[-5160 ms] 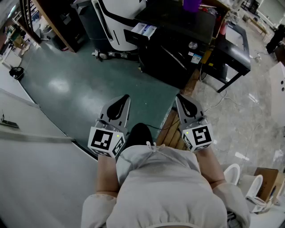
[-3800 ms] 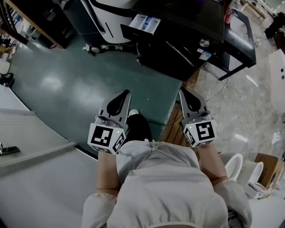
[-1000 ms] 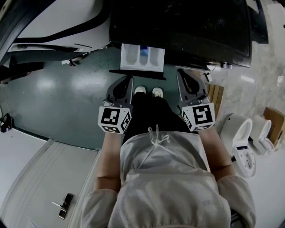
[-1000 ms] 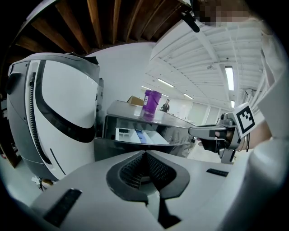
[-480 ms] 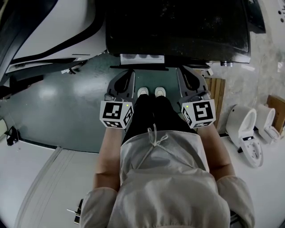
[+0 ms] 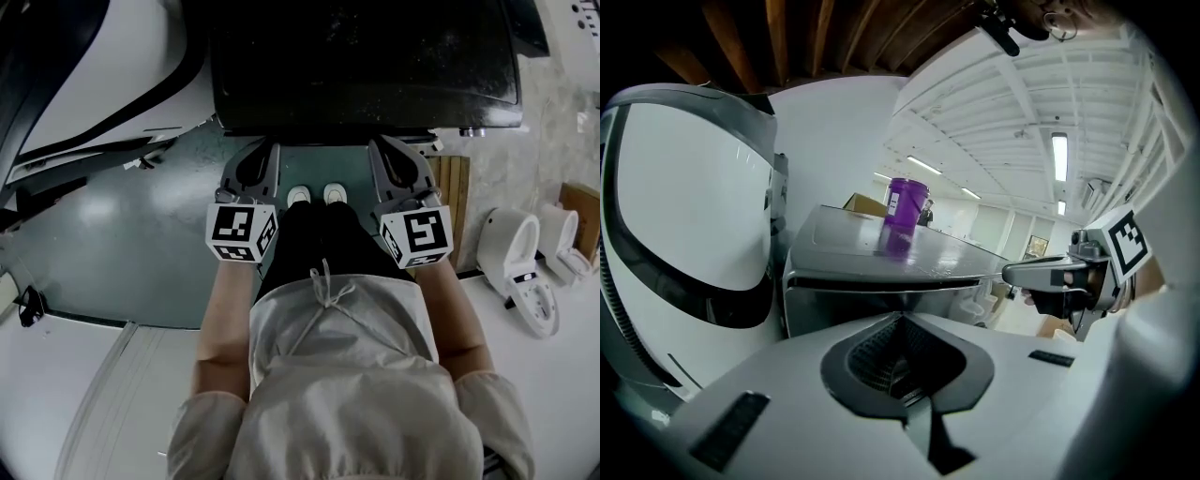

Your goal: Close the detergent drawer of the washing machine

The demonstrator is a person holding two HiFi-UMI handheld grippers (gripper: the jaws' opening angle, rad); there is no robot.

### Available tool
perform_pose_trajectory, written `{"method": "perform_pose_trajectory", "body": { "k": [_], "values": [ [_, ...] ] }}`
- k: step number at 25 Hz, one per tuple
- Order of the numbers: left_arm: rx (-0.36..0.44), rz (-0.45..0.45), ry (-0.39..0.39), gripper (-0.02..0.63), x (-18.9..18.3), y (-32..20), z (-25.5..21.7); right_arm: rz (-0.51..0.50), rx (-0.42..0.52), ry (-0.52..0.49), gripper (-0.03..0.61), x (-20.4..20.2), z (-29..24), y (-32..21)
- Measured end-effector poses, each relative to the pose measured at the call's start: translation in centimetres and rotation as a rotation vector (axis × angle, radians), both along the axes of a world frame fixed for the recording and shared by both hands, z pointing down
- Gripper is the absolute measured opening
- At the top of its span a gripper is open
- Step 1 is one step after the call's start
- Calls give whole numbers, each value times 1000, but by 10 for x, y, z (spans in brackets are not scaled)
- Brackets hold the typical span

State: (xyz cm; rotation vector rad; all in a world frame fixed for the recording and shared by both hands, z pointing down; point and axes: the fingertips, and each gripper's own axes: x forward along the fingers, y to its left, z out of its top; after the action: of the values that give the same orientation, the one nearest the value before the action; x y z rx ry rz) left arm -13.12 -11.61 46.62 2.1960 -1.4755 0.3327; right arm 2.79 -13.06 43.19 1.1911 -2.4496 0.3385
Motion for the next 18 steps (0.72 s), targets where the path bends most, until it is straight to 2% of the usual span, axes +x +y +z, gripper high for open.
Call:
{"method": "perform_pose_trajectory", "body": {
  "k": [8, 13, 18],
  "values": [
    [0, 2, 62, 17, -2, -8, 0, 23, -8, 9, 5, 2, 3, -4],
    [43, -11, 15, 17, -2, -9, -1, 27, -9, 15, 5, -1, 3, -8],
    [44, -7, 1, 17, -2, -13, 1, 39, -4, 19, 5, 0, 2, -10]
  ]
}}
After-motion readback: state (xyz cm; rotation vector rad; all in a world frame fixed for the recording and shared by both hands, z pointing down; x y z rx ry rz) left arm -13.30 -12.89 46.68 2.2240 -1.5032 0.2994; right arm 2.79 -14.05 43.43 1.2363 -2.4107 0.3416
